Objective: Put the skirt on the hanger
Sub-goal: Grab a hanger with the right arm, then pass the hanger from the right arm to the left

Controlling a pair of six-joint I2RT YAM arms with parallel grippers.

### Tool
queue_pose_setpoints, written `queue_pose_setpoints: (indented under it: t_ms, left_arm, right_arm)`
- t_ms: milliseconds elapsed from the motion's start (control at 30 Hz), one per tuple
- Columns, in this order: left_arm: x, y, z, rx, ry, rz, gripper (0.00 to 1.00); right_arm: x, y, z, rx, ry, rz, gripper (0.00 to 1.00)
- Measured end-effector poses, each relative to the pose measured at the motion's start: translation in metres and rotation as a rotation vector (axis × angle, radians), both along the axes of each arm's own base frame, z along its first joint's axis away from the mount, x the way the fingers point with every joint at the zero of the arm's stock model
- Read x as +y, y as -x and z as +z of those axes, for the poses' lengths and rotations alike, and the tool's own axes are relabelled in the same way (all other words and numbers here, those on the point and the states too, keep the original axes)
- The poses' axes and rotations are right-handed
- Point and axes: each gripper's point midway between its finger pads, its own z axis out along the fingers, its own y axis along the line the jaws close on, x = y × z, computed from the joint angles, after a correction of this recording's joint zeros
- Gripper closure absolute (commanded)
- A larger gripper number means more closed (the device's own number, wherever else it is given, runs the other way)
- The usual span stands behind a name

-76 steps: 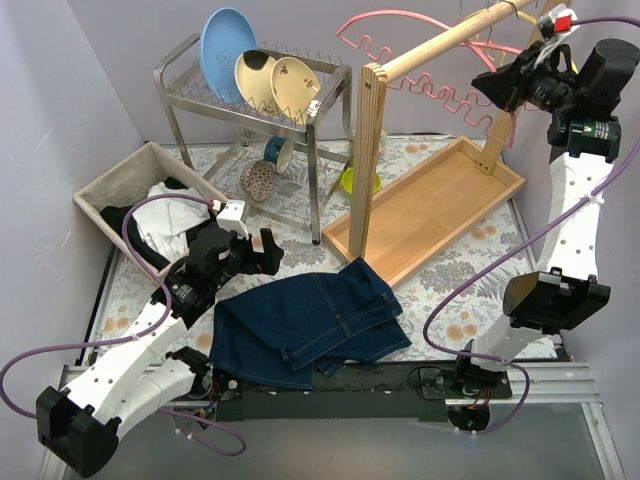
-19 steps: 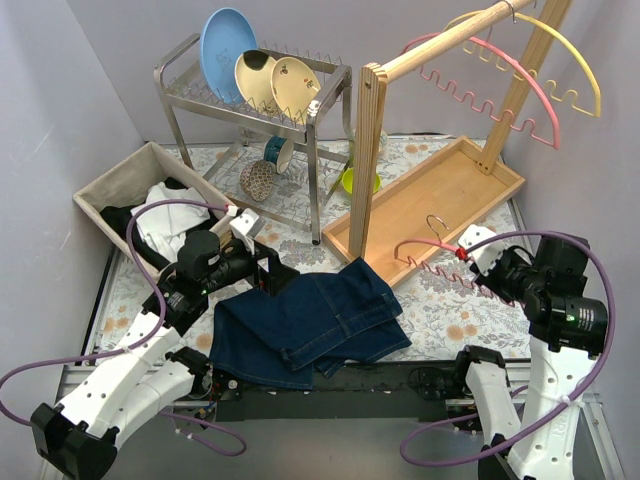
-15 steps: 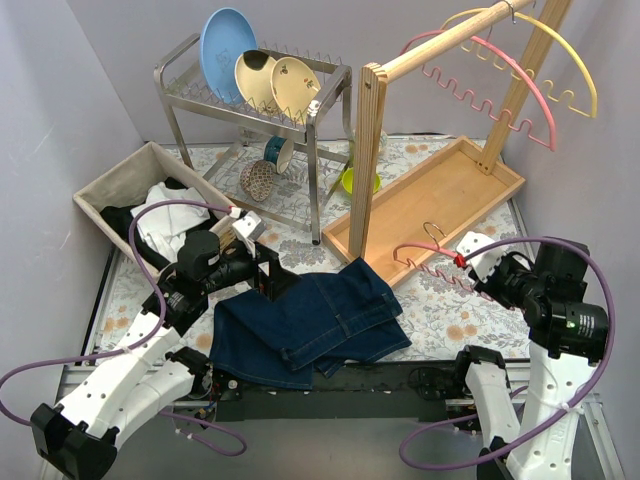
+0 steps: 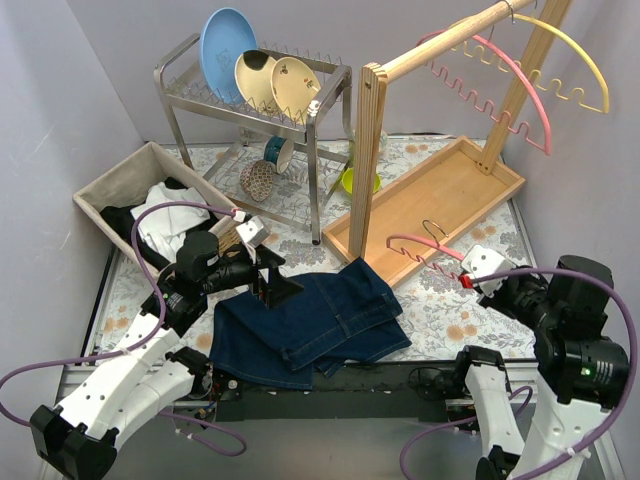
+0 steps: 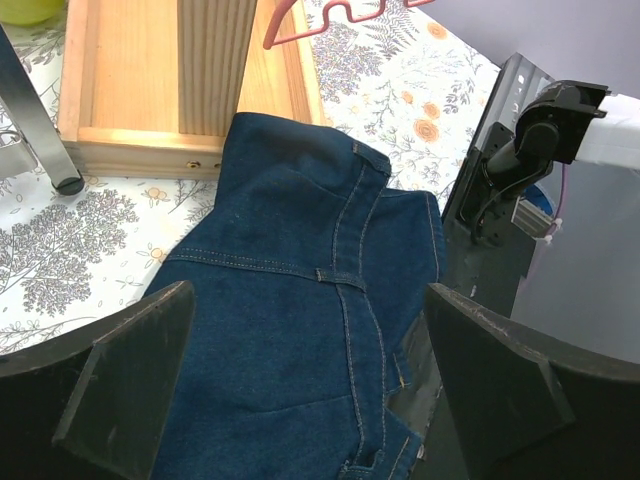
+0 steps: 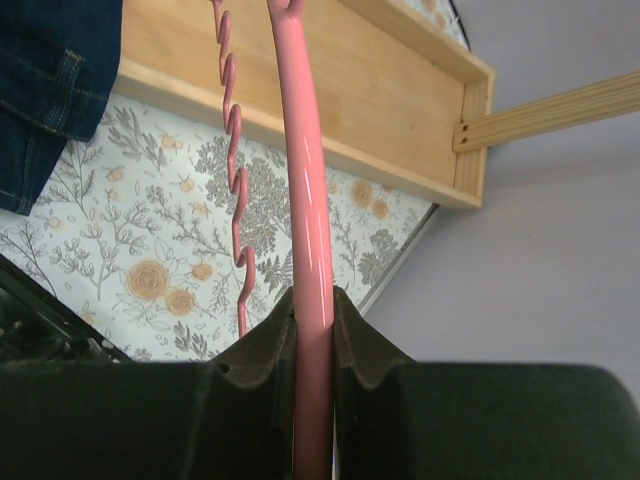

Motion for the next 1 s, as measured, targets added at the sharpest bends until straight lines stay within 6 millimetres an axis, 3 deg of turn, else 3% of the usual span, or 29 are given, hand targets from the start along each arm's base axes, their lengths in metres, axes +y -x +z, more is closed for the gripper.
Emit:
queue_pose_setpoints:
  t_ms: [400,667,800,900,1000]
  left_arm:
    - [-0.002,0.011,0.007,-0.043,0.013,-0.069,0.02]
    - [0.0,0.027,0.045,-0.188,0.062,-0.134,0.02]
    - [-0.004,0.039,0.061,-0.219,0.096,-0.205,0.02]
    - [-0.008,0.044,0.057,-0.178,0.103,-0.246,0.02]
    - [-0.012,0.046,0.048,-0.122,0.11,-0.277,0.1]
  right_arm:
    - [0.039,0.033,0.011,-0.052,-0.161,0.136,0.99]
    - [0.073,0.045,-0.018,0.106,-0.325,0.289,0.99]
    - [0.09,0.044,-0.022,0.198,-0.409,0.377,0.99]
    - [0.1,0.035,-0.027,0.278,-0.46,0.432,0.99]
    - [0.106,0.023,-0.038,0.352,-0.496,0.477,0.99]
